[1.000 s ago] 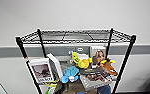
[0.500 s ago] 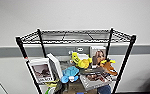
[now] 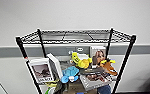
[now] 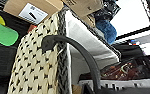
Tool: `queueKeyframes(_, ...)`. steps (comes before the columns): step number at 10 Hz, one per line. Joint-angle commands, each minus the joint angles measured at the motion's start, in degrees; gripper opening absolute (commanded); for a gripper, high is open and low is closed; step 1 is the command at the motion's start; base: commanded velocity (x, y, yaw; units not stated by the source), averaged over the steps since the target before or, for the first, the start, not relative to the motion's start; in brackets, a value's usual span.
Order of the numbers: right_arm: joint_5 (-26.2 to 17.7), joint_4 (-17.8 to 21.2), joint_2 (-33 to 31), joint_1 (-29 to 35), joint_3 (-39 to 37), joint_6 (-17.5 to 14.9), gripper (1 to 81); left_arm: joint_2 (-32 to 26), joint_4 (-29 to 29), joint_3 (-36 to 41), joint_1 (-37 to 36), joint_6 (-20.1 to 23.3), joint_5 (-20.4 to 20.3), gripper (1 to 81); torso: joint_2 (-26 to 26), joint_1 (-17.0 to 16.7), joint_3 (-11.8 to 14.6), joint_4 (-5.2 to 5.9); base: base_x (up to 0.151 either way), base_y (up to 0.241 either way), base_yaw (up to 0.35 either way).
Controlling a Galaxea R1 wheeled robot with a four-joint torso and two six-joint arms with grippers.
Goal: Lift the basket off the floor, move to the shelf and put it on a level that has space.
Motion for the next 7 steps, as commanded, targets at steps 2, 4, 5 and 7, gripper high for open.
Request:
queueKeyframes(2,1.0,-3.7,-4.3,8.6,11.9,0.0,1.0,-5.3,1.2,11.1,-8.2,-0.4,-1.8,1.0,0.0,0.0,0.0,0.0,0.0,0.0,0.0)
queueKeyframes(4,1.0,-3.7,-5.8,9.8,14.3,0.0,1.0,-7.2,1.1,14.5,-9.9,-0.5,-1.8,1.0,0.0,0.0,0.0,0.0,0.0,0.0,0.0)
queueKeyframes(5,1.0,-3.7,-6.7,10.6,15.8,0.1,1.0,-8.2,1.1,16.5,-10.9,-0.5,-1.7,1.0,0.0,0.0,0.0,0.0,0.0,0.0,0.0)
queueKeyframes(7,0.5,-3.6,-8.5,12.5,18.9,0.1,1.0,-10.3,1.1,19.8,-12.9,-0.5,-1.2,1.0,0.0,0.0,0.0,0.0,0.0,0.0,0.0)
